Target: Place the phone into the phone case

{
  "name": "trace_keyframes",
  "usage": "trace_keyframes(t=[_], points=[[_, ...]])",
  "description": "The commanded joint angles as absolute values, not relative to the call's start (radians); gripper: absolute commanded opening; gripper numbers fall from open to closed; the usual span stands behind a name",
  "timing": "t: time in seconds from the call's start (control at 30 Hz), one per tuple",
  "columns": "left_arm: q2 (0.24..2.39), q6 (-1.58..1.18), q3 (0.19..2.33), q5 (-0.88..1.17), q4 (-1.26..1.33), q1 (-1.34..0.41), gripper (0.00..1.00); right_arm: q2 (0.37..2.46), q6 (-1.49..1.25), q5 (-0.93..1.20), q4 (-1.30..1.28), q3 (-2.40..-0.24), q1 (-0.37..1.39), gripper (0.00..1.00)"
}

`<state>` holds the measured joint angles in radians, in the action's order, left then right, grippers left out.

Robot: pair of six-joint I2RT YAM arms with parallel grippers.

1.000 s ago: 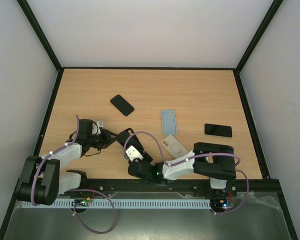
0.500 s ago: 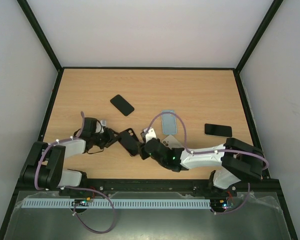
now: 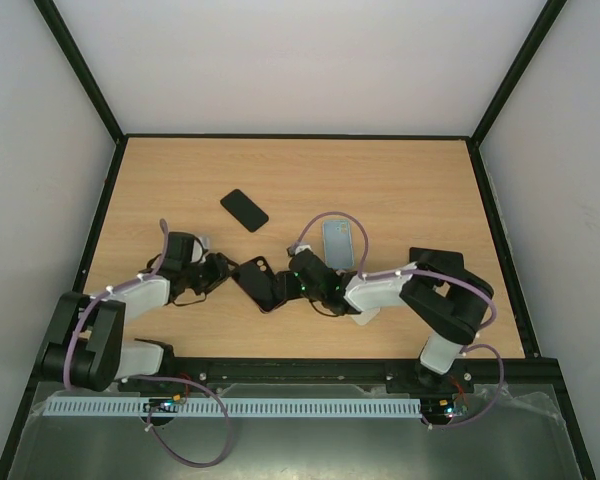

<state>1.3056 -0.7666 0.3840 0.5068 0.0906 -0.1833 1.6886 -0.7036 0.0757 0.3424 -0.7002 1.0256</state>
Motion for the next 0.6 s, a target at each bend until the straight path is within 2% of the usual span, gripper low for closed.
trace_keyframes(t=[0.0, 0.1, 0.33, 0.43, 0.57], points=[[1.278, -0.736, 0.392, 0.461, 0.038, -0.204, 0.56, 1.737, -0.701, 0.210, 0.333, -0.765, 0.982, 0.54], [1.271, -0.730, 0.397, 0.452, 0.027, -0.211, 0.50, 1.772, -0.703, 0.225, 0.314, -0.796, 0.982, 0.54], [1.311, -0.731, 0.430, 0.431, 0.044, -0.222, 0.27, 1.785, -0.727, 0.222, 0.341, -0.761, 0.982, 0.56], [1.338, -0.733, 0.444, 0.427, 0.059, -0.240, 0.25, 1.792, -0.730, 0.238, 0.349, -0.756, 0.982, 0.56], [1.383, -0.748, 0.465, 0.427, 0.100, -0.269, 0.21, 1.804, -0.739, 0.264, 0.362, -0.751, 0.983, 0.47]])
